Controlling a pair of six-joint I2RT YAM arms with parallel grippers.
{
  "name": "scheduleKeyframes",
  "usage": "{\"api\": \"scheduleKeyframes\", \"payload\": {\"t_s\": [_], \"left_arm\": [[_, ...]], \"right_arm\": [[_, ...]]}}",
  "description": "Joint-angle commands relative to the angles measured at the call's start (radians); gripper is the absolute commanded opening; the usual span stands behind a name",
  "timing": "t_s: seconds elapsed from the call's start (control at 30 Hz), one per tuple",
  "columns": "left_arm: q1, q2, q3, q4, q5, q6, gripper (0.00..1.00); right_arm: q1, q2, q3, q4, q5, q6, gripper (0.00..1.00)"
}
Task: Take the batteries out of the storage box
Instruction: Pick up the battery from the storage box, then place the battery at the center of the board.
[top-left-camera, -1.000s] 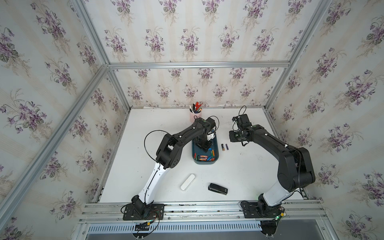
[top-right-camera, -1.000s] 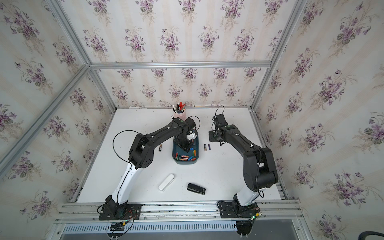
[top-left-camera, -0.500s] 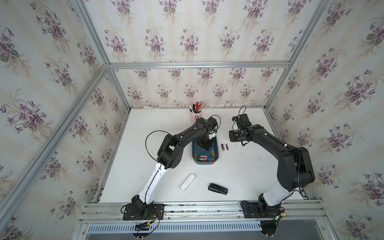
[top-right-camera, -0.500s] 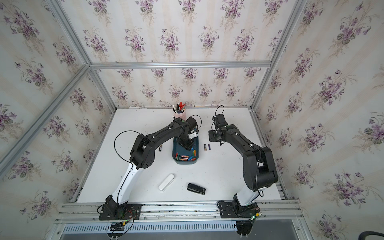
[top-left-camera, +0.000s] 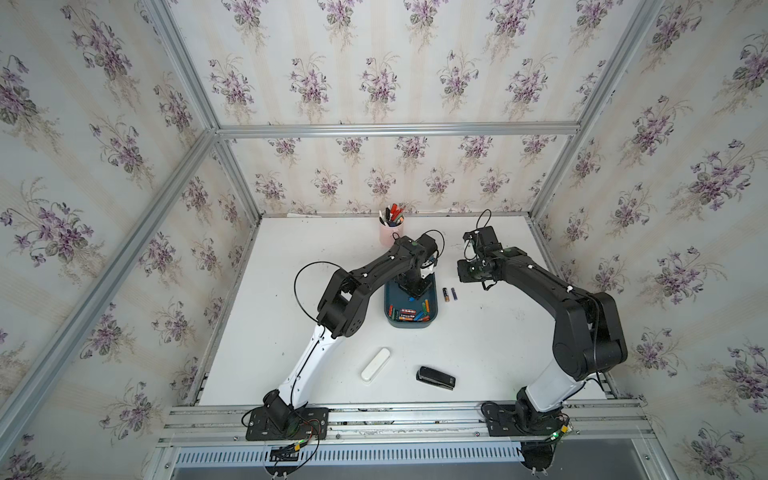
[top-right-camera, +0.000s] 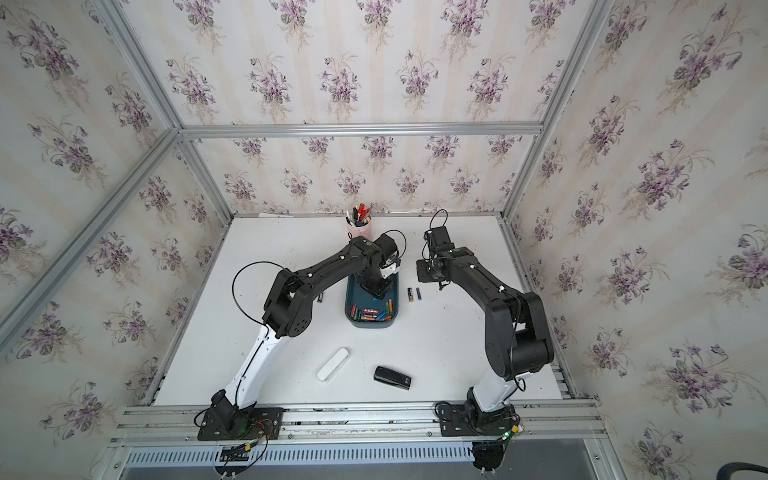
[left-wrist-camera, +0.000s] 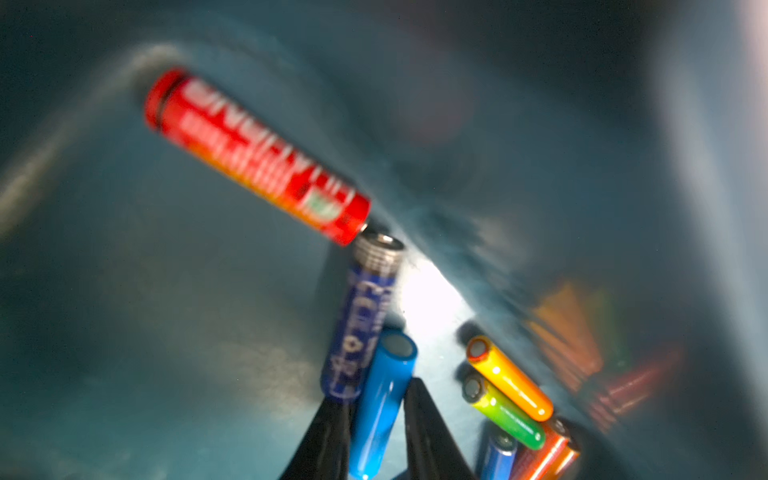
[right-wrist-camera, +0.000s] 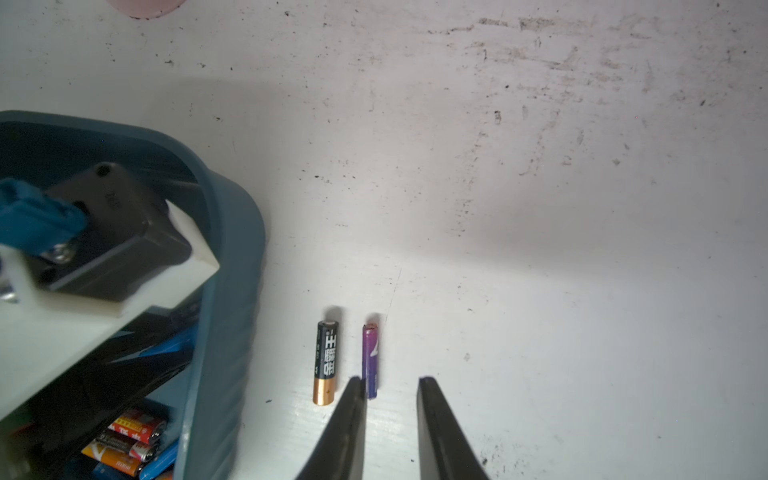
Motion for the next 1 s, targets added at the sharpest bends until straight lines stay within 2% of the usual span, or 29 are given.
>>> {"api": "scheduleKeyframes", "payload": {"t_s": [0.0, 0.33, 0.67, 0.8, 0.97], "left_arm": [[0.000, 0.008, -0.007, -0.056, -0.039, -0.017, 0.22], [0.008, -0.042, -0.031, -0.052, 0.014, -0.050, 0.13], [0.072, -0.206, -0.128, -0.031, -0.014, -0.126, 0.12], [0.140, -0.311, -0.224, -0.037, -0.113, -0.237, 0.13], [0.243, -0.491, -0.446, 0.063, -0.135, -0.303, 0.13]], "right_arm": [[0.000, 0.002, 0.011, -0.013, -0.012, -0.003, 0.26], [0.002, -0.007, 0.026, -0.015, -0.023, 0.017, 0.26], [0.021, 0.000, 0.040, -0.016, -0.031, 0.044, 0.26], [0.029, 0.008, 0.056, -0.016, -0.030, 0.046, 0.26], [0.035, 0.017, 0.071, -0.020, -0.029, 0.046, 0.26]]}}
